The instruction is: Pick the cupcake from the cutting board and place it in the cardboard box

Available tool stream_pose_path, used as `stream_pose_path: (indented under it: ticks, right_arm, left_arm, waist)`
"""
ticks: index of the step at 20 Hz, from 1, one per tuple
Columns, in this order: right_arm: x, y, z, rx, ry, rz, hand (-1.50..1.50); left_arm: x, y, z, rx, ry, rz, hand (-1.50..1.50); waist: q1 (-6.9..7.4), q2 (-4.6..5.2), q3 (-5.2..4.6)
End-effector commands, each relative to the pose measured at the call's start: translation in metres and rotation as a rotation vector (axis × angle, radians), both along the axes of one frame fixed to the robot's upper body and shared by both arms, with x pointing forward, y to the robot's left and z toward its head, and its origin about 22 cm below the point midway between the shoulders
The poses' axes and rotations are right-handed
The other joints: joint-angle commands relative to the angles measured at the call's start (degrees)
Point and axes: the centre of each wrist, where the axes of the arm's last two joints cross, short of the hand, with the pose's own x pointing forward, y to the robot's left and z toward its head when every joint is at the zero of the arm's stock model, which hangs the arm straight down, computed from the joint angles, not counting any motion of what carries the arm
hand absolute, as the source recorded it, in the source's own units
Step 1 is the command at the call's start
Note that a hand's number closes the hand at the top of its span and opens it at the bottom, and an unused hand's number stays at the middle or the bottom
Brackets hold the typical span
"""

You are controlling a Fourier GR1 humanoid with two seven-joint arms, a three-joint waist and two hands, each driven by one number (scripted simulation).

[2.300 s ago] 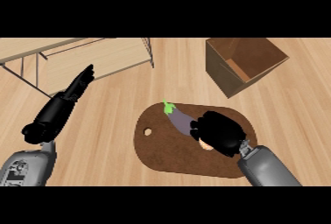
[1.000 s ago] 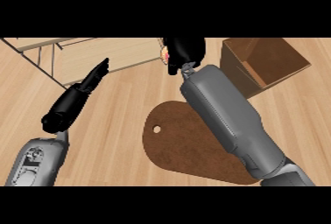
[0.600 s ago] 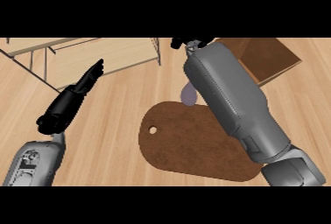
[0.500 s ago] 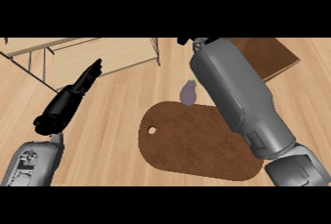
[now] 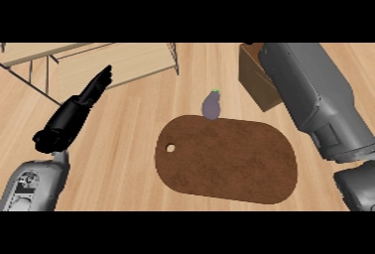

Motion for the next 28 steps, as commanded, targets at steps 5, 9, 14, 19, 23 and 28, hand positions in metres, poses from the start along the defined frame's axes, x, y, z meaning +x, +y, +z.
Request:
stream_pose_path:
  ticks: [5,9,14,19,23,28]
  right_arm:
    - [0.009,-0.070,-0.011,0.087,0.343,0.010,1.50]
    - [0.006,-0.088,-0.032,0.093,0.469,0.034,1.50]
    - [0.005,-0.107,-0.033,0.160,0.597,0.120,-1.50]
    - [-0.002,-0.129,-0.045,0.214,0.474,0.271,-1.50]
    - [0.000,-0.124,-0.016,0.405,0.061,0.313,-1.50]
    - [-0.004,-0.141,-0.017,0.853,-0.268,0.228,-1.50]
  left_arm:
    - [0.001,0.000,0.008,-0.013,0.004,-0.003,0.00]
    - [-0.006,0.004,-0.005,-0.017,0.008,0.005,0.00]
    - [0.011,0.007,0.010,0.000,0.005,0.008,0.00]
    - [-0.006,0.005,-0.015,-0.011,0.023,0.020,0.00]
    - [-0.004,0.009,-0.005,-0.016,0.018,0.012,0.00]
    - [-0.006,0.012,0.000,-0.012,-0.007,0.012,0.00]
  waist:
    - [0.11,0.12,0.04]
    - [0.03,0.04,0.02]
    - [-0.39,0.15,0.04]
    - [-0.32,0.03,0.06]
    - [-0.86,-0.04,0.21]
    - [-1.41,-0.25,0.30]
